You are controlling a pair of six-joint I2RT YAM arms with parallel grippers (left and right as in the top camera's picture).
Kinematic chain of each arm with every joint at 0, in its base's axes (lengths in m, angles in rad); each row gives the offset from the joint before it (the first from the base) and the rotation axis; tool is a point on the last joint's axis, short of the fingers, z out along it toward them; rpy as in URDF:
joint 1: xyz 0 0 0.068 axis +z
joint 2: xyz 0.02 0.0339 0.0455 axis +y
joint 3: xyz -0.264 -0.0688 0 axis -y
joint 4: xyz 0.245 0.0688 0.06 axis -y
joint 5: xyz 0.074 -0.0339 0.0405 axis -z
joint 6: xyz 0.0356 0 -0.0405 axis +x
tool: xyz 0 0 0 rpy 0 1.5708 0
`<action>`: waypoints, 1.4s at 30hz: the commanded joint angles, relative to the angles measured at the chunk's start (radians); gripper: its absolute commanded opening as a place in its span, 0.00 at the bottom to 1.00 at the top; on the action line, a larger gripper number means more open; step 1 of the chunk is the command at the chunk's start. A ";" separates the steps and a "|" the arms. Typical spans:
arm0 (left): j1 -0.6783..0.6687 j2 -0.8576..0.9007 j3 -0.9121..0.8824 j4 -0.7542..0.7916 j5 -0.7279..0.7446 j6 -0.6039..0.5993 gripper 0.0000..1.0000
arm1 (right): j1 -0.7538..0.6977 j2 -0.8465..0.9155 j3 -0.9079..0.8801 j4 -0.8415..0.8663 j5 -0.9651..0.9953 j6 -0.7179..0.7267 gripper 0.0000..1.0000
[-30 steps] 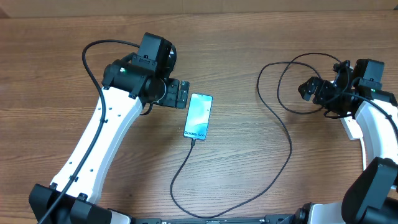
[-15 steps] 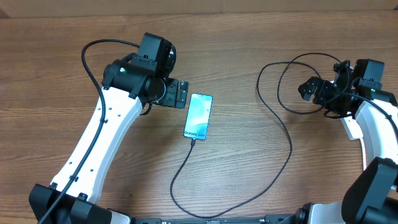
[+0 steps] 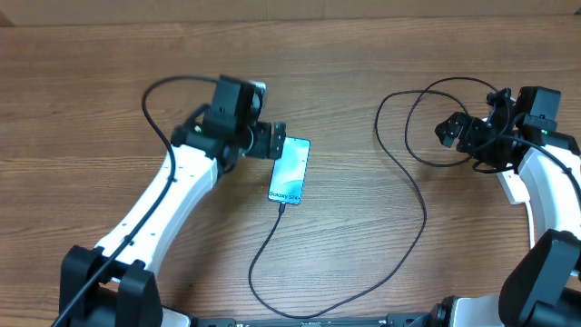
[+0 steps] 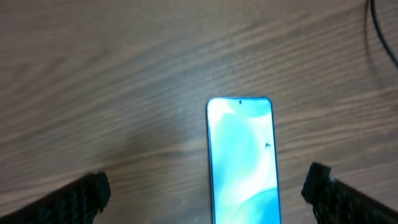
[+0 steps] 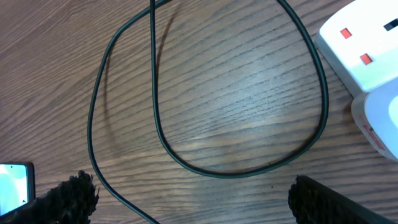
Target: Plug charger to phone and switch on socket
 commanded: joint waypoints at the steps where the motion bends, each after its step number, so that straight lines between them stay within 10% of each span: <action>1: 0.003 -0.005 -0.118 0.117 0.075 0.005 0.99 | 0.002 -0.005 0.012 0.005 0.009 -0.004 1.00; 42: 0.218 -0.575 -0.927 0.805 0.121 0.005 1.00 | 0.002 -0.005 0.012 0.005 0.009 -0.004 1.00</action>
